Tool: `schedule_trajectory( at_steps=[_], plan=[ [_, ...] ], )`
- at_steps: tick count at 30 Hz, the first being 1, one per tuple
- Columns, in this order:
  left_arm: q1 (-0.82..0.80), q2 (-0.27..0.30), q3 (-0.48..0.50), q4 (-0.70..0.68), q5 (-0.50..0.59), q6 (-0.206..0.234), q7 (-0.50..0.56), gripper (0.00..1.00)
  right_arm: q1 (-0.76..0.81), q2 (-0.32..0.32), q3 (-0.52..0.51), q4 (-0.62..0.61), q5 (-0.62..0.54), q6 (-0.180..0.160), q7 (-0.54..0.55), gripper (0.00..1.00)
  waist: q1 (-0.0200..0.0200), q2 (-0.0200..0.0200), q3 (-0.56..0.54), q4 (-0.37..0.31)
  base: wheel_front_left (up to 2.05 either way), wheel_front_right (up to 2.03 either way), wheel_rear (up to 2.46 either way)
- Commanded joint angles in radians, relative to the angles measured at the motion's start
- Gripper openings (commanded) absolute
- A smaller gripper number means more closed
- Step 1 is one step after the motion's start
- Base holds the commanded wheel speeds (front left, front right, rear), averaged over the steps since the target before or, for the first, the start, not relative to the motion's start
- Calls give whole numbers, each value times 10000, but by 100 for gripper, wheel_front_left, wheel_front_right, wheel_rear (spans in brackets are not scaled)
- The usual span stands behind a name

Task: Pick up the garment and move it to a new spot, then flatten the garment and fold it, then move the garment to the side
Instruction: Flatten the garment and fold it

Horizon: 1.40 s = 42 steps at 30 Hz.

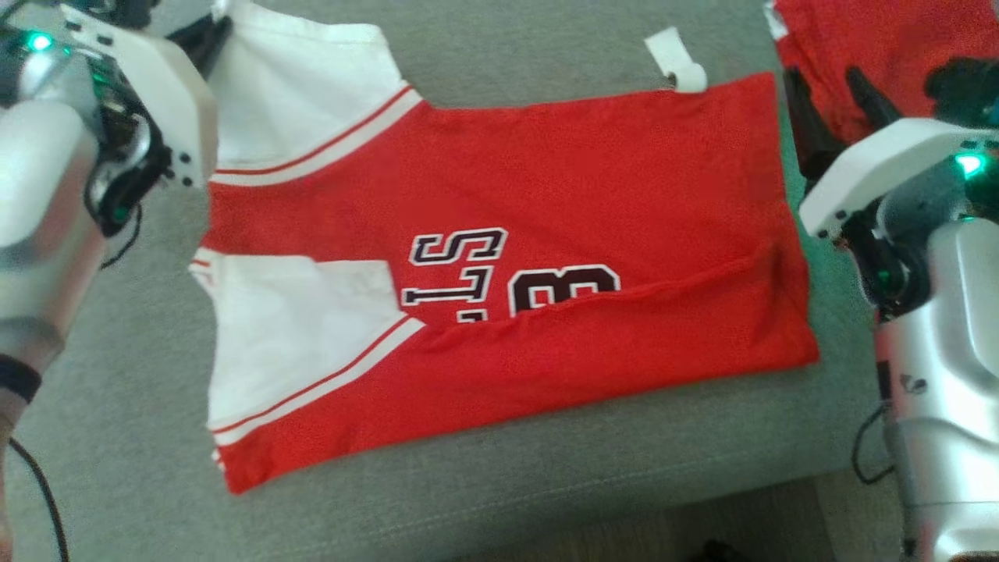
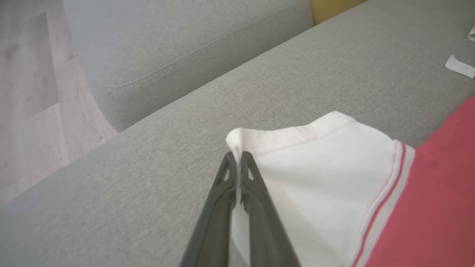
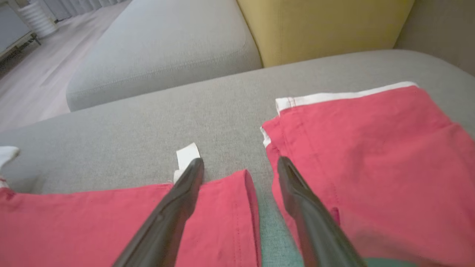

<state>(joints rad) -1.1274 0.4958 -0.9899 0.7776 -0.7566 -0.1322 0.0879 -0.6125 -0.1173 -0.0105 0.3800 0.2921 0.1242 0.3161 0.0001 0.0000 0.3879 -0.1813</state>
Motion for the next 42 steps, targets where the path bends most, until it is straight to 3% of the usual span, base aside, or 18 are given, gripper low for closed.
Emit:
schedule_trajectory(
  at_steps=[1,13,21,22,23,29,42],
  plan=[
    [-296,368,328,-318,95,20,-155,0,-328,-193,167,-109,132,65,186,100,-1,0,-198,374,0,0,0],
    [-35,456,144,-2072,202,331,-176,0,-1598,-1853,1449,2392,713,65,1200,100,-1,0,234,1201,0,0,0],
    [-37,617,144,-2400,166,486,-49,0,-2151,-2247,2465,3447,1523,65,1857,100,-1,0,332,1210,0,0,0],
    [-48,629,159,-2393,155,513,-46,0,-2199,-2296,2615,3510,1632,65,1977,55,-1,0,334,1198,0,0,0],
    [-56,640,171,-2386,146,538,-47,0,-2247,-2351,2740,3550,1724,65,2036,0,-1,0,336,1186,0,0,0],
    [-133,684,250,-2267,123,649,-146,0,-2620,-2511,3033,3565,2103,65,1709,0,-1,0,375,1137,0,0,0],
    [-943,500,582,-1430,461,1048,-1272,0,-4234,-2474,3409,3942,2212,65,-407,0,-1,0,706,1227,0,0,0]
  ],
)
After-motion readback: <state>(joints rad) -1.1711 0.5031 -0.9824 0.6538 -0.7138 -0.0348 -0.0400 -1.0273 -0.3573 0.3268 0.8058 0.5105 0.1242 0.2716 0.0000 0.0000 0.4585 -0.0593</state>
